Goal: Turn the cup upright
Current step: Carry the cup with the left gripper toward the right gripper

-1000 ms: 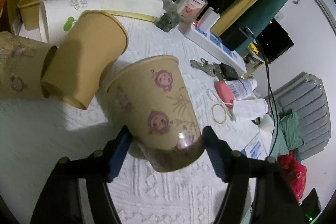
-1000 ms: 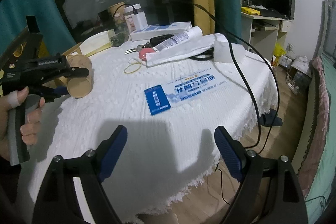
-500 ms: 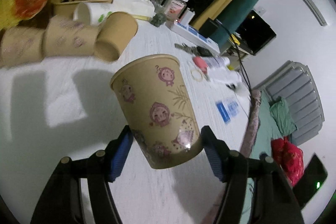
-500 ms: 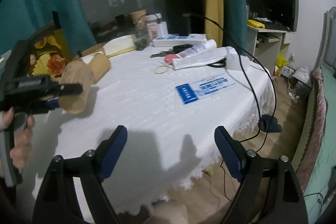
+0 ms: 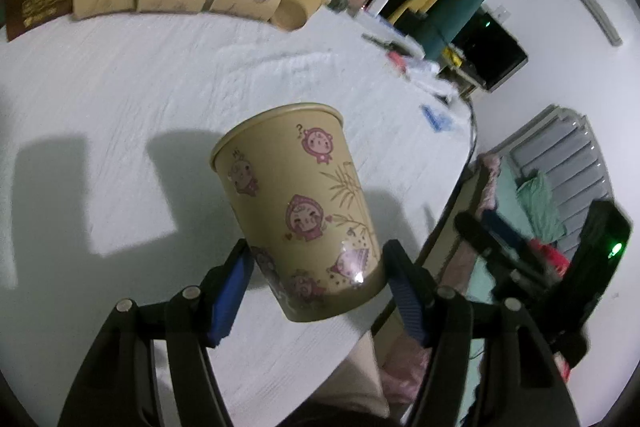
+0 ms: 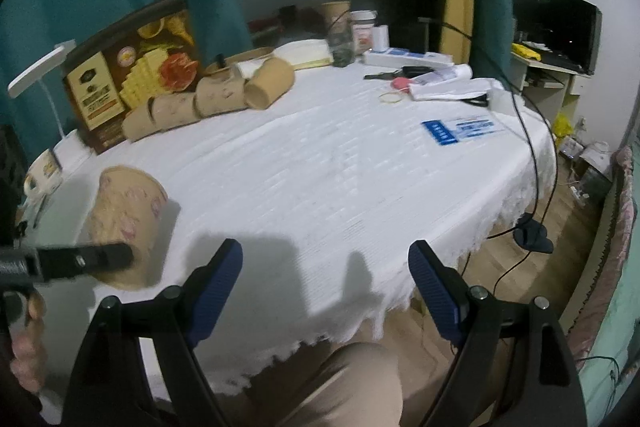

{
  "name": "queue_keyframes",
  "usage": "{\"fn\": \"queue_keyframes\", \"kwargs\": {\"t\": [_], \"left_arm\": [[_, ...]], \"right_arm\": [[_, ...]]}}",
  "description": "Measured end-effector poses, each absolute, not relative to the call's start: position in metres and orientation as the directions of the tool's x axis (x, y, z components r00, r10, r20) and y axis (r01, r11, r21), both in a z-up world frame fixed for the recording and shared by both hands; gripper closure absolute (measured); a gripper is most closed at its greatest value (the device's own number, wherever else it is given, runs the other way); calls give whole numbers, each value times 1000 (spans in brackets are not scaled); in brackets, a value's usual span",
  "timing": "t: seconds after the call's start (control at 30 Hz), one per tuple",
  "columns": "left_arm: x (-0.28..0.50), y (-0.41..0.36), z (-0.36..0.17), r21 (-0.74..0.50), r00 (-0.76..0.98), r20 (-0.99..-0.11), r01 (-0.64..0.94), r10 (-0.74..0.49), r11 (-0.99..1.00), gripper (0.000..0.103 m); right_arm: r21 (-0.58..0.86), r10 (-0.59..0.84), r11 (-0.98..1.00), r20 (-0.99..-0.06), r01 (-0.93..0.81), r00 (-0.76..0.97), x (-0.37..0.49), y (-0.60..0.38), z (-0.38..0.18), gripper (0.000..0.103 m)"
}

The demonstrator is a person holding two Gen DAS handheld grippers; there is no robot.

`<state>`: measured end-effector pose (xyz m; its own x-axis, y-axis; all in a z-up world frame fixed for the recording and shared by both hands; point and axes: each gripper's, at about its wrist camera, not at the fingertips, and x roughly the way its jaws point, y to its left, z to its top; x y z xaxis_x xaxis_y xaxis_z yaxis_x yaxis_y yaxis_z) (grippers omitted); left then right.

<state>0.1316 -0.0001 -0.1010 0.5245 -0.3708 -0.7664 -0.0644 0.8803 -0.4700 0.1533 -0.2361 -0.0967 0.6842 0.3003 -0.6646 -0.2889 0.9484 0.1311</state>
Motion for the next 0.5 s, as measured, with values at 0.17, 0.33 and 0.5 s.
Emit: {"fn": "queue_keyframes", "kwargs": {"t": [0.17,0.33,0.5], "left_arm": [[127,0,-115,-434,487,-803,-82,-344,897,36],[127,-2,-119,-436,483,-804,-84,-346,896,36],[124,-2,-116,-430,485,-807,-90,-338,898,21]], "right_arm": [[129,305,945,-681,-301,666,147,-227,-101,20],[115,293,947,-693,-300,658,144,-225,-102,20],[105,283,949,-698,-297,658,144,-225,-102,20]]}}
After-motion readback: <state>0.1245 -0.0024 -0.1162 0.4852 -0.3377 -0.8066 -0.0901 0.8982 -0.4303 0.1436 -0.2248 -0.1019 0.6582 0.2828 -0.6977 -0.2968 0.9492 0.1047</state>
